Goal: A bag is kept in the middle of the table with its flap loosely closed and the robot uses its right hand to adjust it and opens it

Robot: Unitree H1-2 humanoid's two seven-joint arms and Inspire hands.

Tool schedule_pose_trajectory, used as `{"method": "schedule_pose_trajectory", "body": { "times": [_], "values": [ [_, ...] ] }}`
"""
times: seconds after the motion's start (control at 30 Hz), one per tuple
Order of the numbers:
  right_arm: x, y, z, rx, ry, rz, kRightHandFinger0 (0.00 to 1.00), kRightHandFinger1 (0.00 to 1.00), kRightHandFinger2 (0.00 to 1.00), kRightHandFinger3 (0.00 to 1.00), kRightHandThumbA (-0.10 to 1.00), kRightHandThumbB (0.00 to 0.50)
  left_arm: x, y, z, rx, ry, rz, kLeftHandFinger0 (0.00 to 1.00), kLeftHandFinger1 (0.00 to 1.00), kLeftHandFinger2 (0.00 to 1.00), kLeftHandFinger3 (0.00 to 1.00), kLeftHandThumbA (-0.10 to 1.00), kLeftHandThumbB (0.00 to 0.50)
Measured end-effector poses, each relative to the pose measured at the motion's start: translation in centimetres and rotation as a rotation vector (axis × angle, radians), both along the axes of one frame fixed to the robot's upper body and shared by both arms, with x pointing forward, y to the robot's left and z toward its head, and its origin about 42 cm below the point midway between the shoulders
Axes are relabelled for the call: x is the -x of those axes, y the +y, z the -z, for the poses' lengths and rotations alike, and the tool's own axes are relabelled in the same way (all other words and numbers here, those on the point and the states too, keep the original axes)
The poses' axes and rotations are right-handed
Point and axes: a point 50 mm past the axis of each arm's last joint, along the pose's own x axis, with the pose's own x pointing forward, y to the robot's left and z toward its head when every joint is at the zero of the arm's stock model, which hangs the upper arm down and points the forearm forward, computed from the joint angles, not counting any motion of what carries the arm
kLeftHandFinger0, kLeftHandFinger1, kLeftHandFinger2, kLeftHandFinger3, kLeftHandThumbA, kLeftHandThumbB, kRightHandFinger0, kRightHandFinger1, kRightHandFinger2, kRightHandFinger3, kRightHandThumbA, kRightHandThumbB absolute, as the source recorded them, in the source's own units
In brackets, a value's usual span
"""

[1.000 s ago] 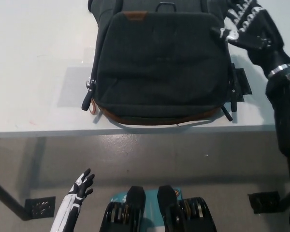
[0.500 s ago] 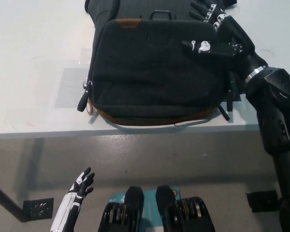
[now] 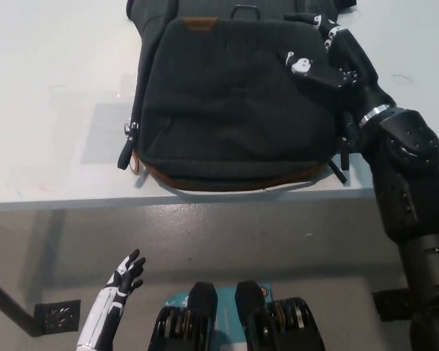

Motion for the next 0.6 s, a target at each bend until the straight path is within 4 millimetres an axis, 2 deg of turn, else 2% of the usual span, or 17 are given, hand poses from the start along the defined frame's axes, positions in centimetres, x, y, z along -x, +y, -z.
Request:
{"method": "schedule_pose_trajectory", "body": {
  "times": [0.13,0.27,0.43,0.5,0.57,0.6],
  "values": [
    [0.0,0.1,-0.1,0.013,-0.005,0.041,0.00,0.48,0.80,0.77,-0.10,0.081,-0.4,0.1,-0.3,-0.006,-0.011,0.004,1.00,1.00,1.00,1.00,1.00,0.000],
    [0.0,0.1,-0.1,0.022,-0.006,0.060,0.00,0.48,0.80,0.77,-0.10,0.090,-0.6,0.3,-0.4,-0.014,-0.015,0.008,1.00,1.00,1.00,1.00,1.00,0.022],
    [0.7,-0.1,-0.2,0.021,-0.034,0.074,0.00,0.47,0.76,0.73,-0.10,0.095,-0.7,0.3,-0.5,-0.017,-0.019,0.010,1.00,1.00,1.00,1.00,1.00,0.006],
    [1.6,-0.2,-0.1,0.017,-0.055,0.081,0.00,0.41,0.71,0.70,-0.10,0.082,-0.8,0.3,-0.6,-0.019,-0.023,0.012,1.00,1.00,1.00,1.00,1.00,0.015],
    [2.9,-0.4,0.1,0.014,-0.083,0.082,0.00,0.27,0.56,0.65,-0.10,0.088,-1.0,0.3,-0.7,-0.019,-0.025,0.012,1.00,1.00,1.00,1.00,1.00,0.020],
    [3.8,-0.4,0.1,0.015,-0.107,0.081,0.00,0.25,0.53,0.66,-0.10,0.093,-1.0,0.3,-0.7,-0.019,-0.025,0.012,1.00,1.00,1.00,1.00,1.00,0.029]
  ]
}}
